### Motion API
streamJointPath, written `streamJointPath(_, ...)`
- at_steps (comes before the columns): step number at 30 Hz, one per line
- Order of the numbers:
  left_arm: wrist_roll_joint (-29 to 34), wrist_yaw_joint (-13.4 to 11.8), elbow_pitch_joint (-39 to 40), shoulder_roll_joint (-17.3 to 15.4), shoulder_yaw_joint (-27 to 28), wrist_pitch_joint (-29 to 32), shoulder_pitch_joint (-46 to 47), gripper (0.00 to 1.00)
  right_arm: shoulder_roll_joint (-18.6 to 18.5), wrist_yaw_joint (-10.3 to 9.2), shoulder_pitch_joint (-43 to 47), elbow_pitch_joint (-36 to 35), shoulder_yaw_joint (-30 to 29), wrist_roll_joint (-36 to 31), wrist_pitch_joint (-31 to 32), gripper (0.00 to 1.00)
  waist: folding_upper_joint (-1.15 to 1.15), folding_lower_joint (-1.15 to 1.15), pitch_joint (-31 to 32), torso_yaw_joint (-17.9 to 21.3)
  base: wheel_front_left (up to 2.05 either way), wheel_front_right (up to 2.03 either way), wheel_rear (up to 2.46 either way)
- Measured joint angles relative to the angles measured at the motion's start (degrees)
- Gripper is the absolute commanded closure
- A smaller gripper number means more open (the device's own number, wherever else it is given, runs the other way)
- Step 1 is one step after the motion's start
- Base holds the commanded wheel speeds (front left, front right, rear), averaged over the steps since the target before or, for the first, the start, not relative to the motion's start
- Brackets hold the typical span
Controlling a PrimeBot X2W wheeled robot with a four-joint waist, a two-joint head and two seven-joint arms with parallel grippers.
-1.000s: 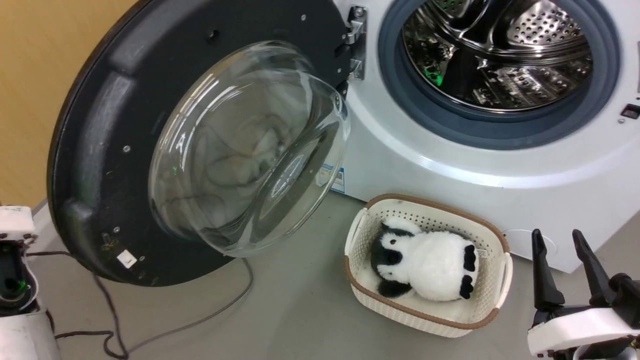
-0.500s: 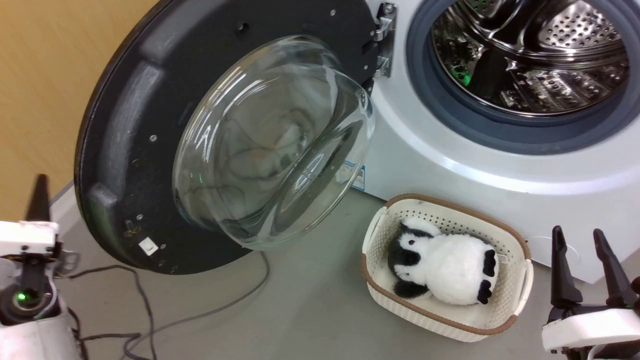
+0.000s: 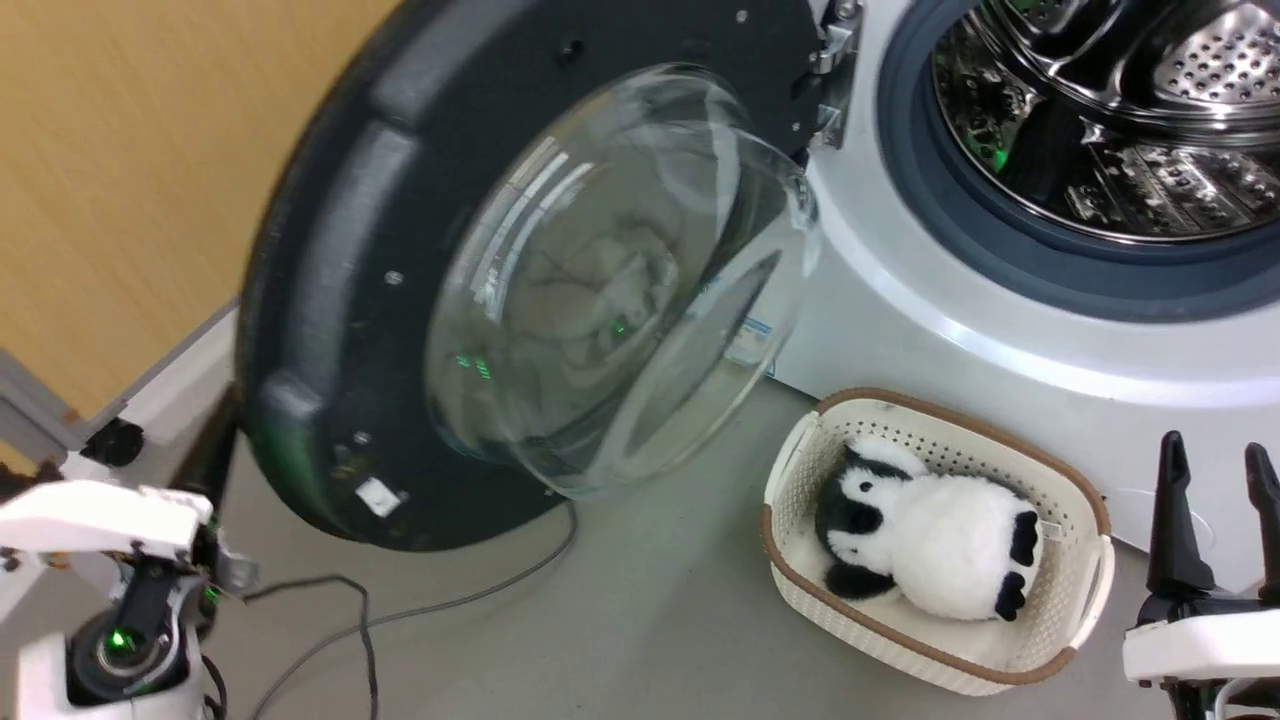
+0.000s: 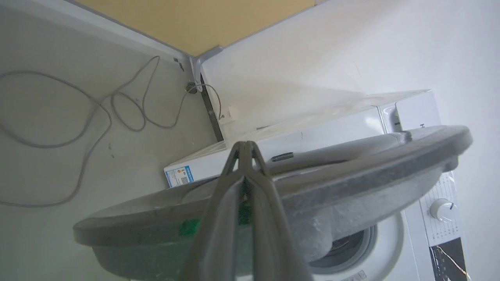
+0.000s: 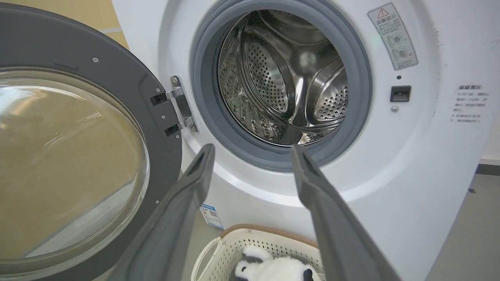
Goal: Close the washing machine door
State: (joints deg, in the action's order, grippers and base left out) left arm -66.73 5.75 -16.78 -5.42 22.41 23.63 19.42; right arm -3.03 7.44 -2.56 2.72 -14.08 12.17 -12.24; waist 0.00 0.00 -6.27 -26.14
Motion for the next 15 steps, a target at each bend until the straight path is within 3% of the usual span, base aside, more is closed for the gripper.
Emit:
streamJointPath(7, -5.3, 0.5, 11.0, 1.1, -8.9, 7.5, -7.9, 1.0, 0.0, 0.0, 0.0, 0.4, -0.7, 1.1, -0.8, 0.0, 0.0, 0.0, 0.3, -1.7, 0.0, 0.0, 0.0)
streamJointPath(15, -8.6, 1.0, 21.0, 0.3, -20.6, 11.7, -13.6, 1.0, 0.0, 0.0, -0.2, 0.7, -0.7, 2.2, -1.7, 0.0, 0.0, 0.0, 0.8, -3.5, 0.0, 0.0, 0.0)
